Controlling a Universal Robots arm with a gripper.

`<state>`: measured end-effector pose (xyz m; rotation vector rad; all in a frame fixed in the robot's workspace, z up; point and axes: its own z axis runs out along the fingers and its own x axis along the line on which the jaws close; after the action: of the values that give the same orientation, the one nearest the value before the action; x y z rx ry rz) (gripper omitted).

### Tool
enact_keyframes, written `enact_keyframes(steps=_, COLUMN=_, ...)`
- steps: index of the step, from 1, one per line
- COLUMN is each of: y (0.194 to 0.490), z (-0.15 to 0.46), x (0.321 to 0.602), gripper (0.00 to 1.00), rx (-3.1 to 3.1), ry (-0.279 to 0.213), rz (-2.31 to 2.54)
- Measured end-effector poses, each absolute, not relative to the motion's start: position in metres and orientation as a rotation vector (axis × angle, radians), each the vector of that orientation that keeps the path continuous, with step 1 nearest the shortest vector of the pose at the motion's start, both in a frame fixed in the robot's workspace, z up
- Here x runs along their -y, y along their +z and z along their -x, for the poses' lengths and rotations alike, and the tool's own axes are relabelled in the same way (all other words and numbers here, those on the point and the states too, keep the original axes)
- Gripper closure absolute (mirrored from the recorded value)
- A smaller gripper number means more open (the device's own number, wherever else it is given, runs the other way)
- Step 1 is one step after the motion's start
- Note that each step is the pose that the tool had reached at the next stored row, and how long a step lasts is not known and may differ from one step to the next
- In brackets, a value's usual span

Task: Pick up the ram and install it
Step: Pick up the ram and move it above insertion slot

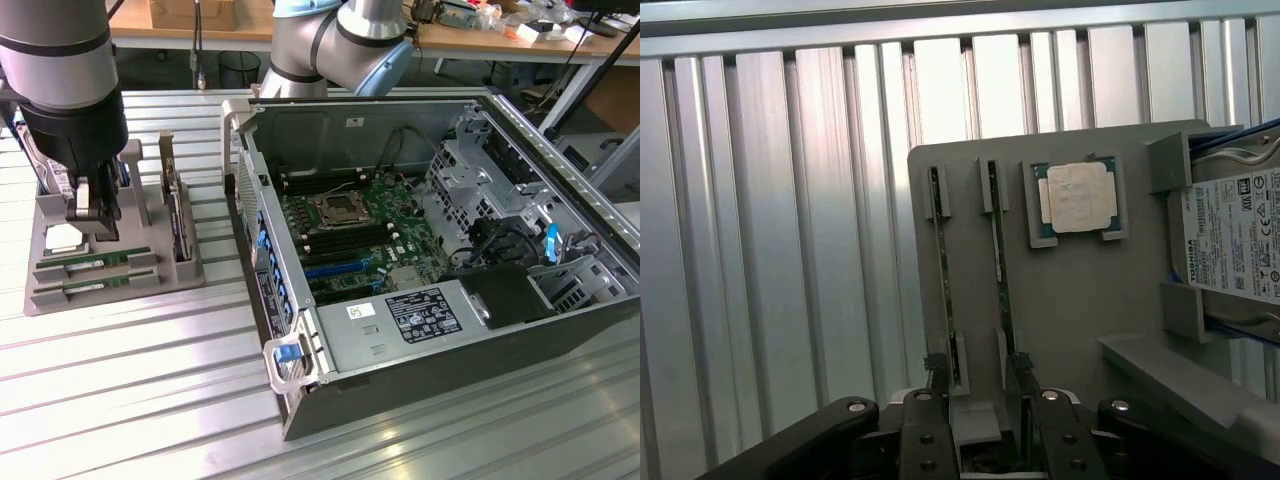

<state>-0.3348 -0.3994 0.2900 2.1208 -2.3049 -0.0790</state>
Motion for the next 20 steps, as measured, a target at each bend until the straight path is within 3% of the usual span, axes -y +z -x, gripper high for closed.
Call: enact_keyframes(steps=20, y=0.273, z=0.335, x=0.401, gripper=0.64, rx=2.306, ry=-0.082, rz=-2.122)
